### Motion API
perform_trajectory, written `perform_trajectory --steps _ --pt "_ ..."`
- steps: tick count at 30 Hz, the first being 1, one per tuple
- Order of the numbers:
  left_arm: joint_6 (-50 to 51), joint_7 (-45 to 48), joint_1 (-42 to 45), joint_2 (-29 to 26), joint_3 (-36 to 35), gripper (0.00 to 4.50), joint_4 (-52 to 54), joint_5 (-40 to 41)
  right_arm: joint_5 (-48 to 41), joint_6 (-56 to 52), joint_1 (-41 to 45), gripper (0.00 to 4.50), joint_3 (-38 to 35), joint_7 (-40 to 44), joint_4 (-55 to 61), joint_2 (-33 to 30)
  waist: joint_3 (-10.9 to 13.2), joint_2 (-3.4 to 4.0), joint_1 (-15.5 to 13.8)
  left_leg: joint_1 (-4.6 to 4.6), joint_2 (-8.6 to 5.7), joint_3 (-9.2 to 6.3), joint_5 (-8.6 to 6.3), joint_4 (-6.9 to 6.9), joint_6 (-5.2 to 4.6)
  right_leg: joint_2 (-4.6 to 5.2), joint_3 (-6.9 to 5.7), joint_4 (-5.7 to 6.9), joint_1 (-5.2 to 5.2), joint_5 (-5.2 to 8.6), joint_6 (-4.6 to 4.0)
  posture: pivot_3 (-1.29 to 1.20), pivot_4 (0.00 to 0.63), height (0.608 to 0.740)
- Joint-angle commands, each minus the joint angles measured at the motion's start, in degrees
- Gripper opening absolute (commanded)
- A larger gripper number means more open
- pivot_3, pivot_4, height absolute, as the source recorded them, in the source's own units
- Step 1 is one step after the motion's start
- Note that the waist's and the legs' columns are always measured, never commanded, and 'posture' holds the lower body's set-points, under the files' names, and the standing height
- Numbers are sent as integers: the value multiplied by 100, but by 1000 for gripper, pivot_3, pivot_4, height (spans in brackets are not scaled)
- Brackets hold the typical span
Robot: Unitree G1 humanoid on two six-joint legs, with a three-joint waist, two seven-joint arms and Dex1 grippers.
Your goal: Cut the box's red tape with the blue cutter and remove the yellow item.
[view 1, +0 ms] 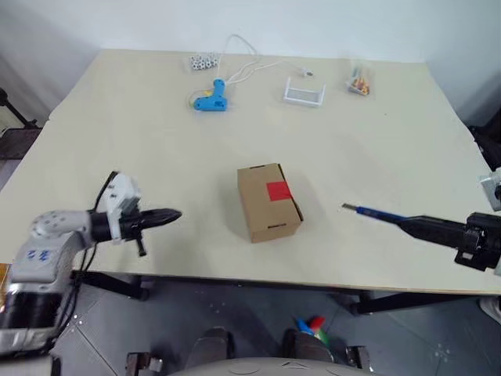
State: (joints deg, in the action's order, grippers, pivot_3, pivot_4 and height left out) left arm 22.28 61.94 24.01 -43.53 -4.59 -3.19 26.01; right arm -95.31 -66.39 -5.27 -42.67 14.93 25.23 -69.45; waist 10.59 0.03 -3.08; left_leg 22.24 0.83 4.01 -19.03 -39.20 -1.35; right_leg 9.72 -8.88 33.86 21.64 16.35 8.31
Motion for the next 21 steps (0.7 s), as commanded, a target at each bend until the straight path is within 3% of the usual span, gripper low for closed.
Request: perform_trajectory --steps 1,5,7,10,16,21 --pt "-122 -4 710 293 348 0 -59 -189 -463 503 591 163 710 -1094 245 -370 0 0 39 1 1 0 1 0 3 -1 -1 0 2 0 0 0 150 740" --pt "-216 45 1607 813 852 0 -439 -485 -1621 1092 1870 163 2311 -2545 368 -1236 3 4 130 5 0 10 4 1 9 -2 -5 -1 7 0 0 0 150 740" --pt "-451 108 1848 962 1073 0 -651 -722 -1766 1183 2613 163 3019 -2817 395 -1261 6 -2 170 7 1 22 4 4 9 -4 -9 0 11 0 0 0 150 740" --pt "-628 109 2117 1242 1255 0 -963 -904 -1769 1139 3826 163 3982 -3194 261 -741 10 -10 192 10 7 40 1 5 15 -12 -15 -6 11 0 0 0 150 740" --pt "-1176 -38 2284 1579 1570 0 -1508 -1464 -1769 860 5305 163 5156 -4155 -281 273 12 -14 172 77 7 45 2 -14 13 -11 -11 21 83 -1 0 0 150 740" --pt "-1245 -169 2212 1753 1604 0 -1571 -1668 -1769 713 5677 163 5472 -4758 -464 663 12 -14 122 109 5 30 0 -39 7 -9 -21 27 94 -3 4 0 150 740"
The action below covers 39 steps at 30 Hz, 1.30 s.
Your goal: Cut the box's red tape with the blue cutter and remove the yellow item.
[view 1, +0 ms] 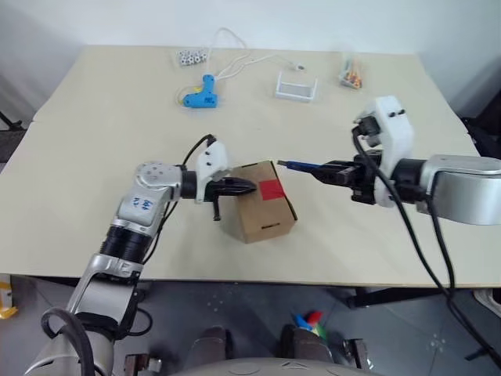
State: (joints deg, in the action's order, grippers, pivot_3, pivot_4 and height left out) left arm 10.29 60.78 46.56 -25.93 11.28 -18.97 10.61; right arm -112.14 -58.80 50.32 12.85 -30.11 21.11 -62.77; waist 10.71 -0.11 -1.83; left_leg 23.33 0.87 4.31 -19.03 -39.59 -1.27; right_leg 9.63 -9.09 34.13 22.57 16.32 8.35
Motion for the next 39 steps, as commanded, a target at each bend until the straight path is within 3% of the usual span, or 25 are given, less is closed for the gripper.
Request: perform_trajectory --steps 1,17,39 --pt "-9 -37 -85 -17 20 0 45 -130 -86 -58 137 163 -58 -289 -64 49 0 0 0 2 0 0 -1 -1 -2 0 0 -1 0 -1 2 0 150 740" --pt "264 -71 -242 -13 36 0 353 -162 -86 -136 97 163 -15 -667 -169 487 0 1 32 -2 1 3 -2 -8 -3 0 3 5 -2 -2 3 0 150 740" --pt "410 -162 -355 -34 -29 0 540 -173 -85 -290 -234 163 138 -626 -136 621 -1 1 38 -4 2 3 -2 -10 -3 0 4 9 -3 -2 3 0 150 740"
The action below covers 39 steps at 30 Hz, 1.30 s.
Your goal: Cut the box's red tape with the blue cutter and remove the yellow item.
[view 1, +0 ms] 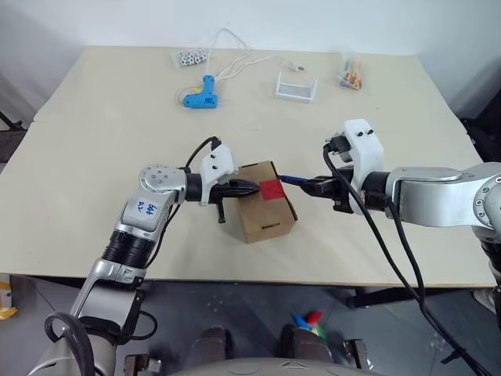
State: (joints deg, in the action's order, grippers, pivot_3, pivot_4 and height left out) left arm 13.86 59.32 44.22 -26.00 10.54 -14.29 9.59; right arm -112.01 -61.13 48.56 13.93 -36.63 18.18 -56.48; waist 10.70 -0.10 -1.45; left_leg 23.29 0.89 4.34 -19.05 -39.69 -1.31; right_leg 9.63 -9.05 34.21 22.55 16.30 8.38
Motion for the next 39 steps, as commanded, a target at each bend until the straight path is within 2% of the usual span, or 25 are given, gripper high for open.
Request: perform_trajectory --steps 1,8,14,23,39 --pt "56 -18 -121 -25 45 0 73 -71 -99 -59 -66 163 33 32 158 -1 0 0 0 0 0 0 0 0 0 0 0 0 0 0 0 0 150 740" --pt "98 -119 -52 -9 129 0 -7 -206 -99 -160 -106 163 120 213 187 142 -1 -1 1 -1 0 0 0 -1 0 0 0 2 0 0 0 0 150 740" --pt "-61 -340 15 46 440 0 -160 -675 -99 -239 -121 163 201 323 191 370 -4 -2 16 -6 1 2 0 -13 0 0 4 15 -4 0 -1 0 150 740" --pt "142 -487 -161 117 517 0 76 -755 -99 -221 -115 163 248 216 207 613 -16 -2 29 -16 6 8 0 -26 0 0 13 36 -4 0 -3 0 150 740" --pt "292 -646 -368 277 553 0 218 -721 -99 -380 -504 163 366 1033 479 -259 -21 -8 6 -19 6 9 0 -28 0 0 15 40 -5 0 -4 0 150 740"
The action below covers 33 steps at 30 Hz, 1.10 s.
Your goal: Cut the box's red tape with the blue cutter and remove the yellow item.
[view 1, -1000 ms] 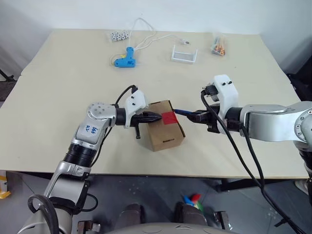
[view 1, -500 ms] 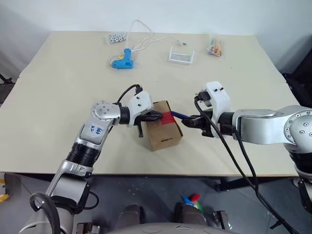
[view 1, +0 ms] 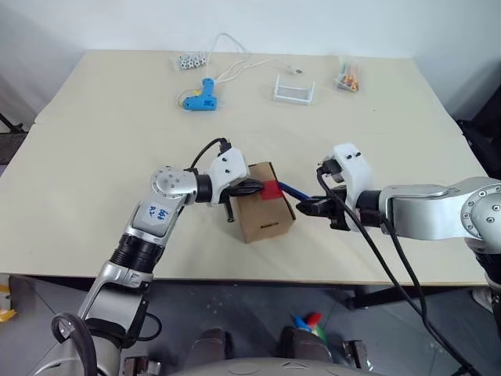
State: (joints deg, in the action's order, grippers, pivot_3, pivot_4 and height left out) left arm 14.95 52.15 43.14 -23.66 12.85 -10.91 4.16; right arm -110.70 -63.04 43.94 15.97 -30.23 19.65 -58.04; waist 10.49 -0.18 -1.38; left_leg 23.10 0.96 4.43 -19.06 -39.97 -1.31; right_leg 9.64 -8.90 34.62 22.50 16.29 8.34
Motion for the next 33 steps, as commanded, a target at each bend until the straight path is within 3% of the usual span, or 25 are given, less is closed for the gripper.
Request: perform_trajectory --steps 1,23,26,30,33 --pt "180 64 -262 47 322 0 -127 -179 -230 -192 -42 163 176 450 336 -155 0 0 -1 0 0 0 0 0 0 0 0 0 0 0 0 0 150 740" --pt "188 6 -239 90 233 0 -224 -179 -230 163 -627 163 110 2400 850 -2084 -4 -3 -14 0 0 -2 -2 -5 -3 3 0 -13 -6 0 -1 0 150 740" --pt "50 18 -218 66 201 0 -238 -186 -230 10 -217 163 -323 2849 389 -1921 -4 -3 -11 0 0 -1 -2 -7 -3 3 0 -16 -7 0 -2 0 150 740" --pt "-44 223 -199 -78 41 0 -170 -17 -230 -776 84 163 -938 3636 -511 -2672 -3 -2 -33 2 1 -2 -1 -8 -4 3 4 -21 -6 -1 -4 0 150 740" --pt "-56 381 -173 -247 -178 0 -145 151 -230 -935 -329 163 -1444 3722 -1058 -3156 -3 -4 -30 7 2 -4 -5 -6 -7 3 -4 -23 -7 -1 -5 0 150 740"
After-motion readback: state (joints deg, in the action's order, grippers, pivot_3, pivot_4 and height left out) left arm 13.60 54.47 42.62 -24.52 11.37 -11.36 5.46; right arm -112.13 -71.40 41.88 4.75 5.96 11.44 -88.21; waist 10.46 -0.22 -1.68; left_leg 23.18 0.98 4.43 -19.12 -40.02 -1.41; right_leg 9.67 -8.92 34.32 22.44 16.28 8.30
